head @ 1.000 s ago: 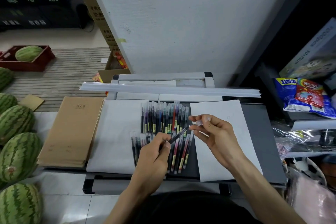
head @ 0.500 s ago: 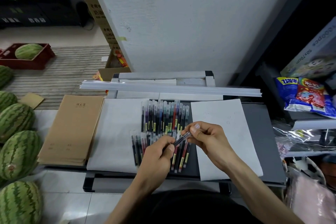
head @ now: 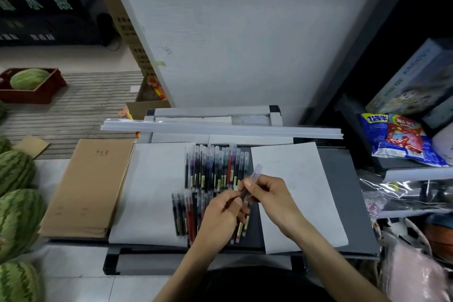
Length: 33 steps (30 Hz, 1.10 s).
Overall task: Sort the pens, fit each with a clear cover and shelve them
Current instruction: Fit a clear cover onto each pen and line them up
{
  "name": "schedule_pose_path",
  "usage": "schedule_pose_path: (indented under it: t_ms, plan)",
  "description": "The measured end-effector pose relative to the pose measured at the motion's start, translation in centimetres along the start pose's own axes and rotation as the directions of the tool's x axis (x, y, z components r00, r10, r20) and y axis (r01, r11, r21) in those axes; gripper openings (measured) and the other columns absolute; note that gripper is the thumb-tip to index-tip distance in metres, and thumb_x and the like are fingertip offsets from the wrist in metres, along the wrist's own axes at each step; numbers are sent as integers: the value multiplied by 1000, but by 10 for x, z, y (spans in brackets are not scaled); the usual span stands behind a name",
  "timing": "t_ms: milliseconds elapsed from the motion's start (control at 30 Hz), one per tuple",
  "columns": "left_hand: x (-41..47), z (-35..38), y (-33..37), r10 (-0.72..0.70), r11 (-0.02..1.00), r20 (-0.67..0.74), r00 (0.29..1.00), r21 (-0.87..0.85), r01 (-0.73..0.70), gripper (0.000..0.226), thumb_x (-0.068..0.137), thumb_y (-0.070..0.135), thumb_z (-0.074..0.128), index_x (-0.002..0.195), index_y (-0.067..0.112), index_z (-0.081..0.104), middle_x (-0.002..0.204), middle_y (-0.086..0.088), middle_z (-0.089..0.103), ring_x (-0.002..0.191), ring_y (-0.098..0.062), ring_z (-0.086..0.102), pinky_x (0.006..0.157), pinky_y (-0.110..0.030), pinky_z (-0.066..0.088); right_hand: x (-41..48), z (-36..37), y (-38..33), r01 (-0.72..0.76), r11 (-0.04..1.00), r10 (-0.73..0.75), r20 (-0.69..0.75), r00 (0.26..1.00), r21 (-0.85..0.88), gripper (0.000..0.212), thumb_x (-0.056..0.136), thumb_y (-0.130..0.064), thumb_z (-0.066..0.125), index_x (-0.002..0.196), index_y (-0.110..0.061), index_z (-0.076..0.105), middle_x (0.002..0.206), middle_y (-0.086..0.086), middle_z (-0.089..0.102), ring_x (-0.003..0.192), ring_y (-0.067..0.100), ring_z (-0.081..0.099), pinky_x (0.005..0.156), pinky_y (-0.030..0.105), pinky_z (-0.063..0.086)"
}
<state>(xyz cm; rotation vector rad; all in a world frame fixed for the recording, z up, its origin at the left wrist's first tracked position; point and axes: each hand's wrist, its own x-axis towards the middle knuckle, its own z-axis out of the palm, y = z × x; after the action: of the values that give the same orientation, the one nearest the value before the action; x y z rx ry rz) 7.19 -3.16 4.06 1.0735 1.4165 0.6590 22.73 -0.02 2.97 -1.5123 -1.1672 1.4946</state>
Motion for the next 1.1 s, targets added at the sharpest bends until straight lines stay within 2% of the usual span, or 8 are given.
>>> schedule_pose_path:
  t_ms: [100,200,267,467,633,833,1000,1100]
  plan:
    - [7,-3,-14,31,965,9,999,260,-32,22,107,22,53,100,25,74,90,8,75,84,-5,67,79,-20,52,8,-4,11,-24,970,11,-55,998,-243,35,99,-36,67,76,-12,74,72,5,75,71,23,72,82,49,59]
    - [11,-14,-19,75,905,-52,996,424,-46,17,104,24,60,101,28,76,95,16,73,89,0,65,75,-6,45,13,-8,18,-79,933,57,-73,996,-352,44,98,-42,67,72,-8,72,63,3,73,62,17,72,77,41,60]
    - [12,-25,-21,75,882,-98,992,470,-20,16,103,21,60,97,24,75,95,15,72,88,-4,65,78,-14,49,17,-10,26,-114,878,91,-73,993,-465,48,98,-44,67,70,-5,71,58,3,71,56,14,70,72,34,59]
    - [15,-63,-36,-5,824,-231,973,550,134,17,99,16,59,89,21,72,80,1,74,73,-22,68,69,-38,57,28,-8,50,-207,814,150,-147,978,-543,53,93,-44,73,56,-6,64,51,6,67,52,16,70,69,37,61]
    - [15,-83,-46,-29,811,-282,959,554,187,16,97,16,60,98,27,71,87,6,73,79,-14,68,75,-35,58,29,-1,50,-261,813,210,-156,965,-520,42,93,-35,75,68,-4,64,53,5,68,49,14,71,62,30,60]
    - [10,-90,-56,-65,770,-279,958,597,226,18,96,18,59,97,26,74,80,5,72,71,-13,67,65,-31,55,21,-4,47,-266,803,196,-184,963,-534,30,96,-31,72,82,-5,74,64,5,73,49,10,70,53,17,54]
    - [2,-88,-55,-97,748,-309,946,604,274,16,92,16,58,91,21,73,75,5,71,69,-14,66,61,-31,52,18,-7,52,-250,750,180,-176,968,-612,36,93,-36,69,75,-5,74,60,4,71,54,16,70,66,38,63]
    - [-1,-92,-56,-122,740,-344,931,594,316,9,91,23,61,94,22,69,76,6,68,71,-14,63,66,-31,53,11,0,47,-240,684,173,-166,971,-689,46,93,-40,65,67,-3,63,60,8,67,54,19,65,56,33,56]
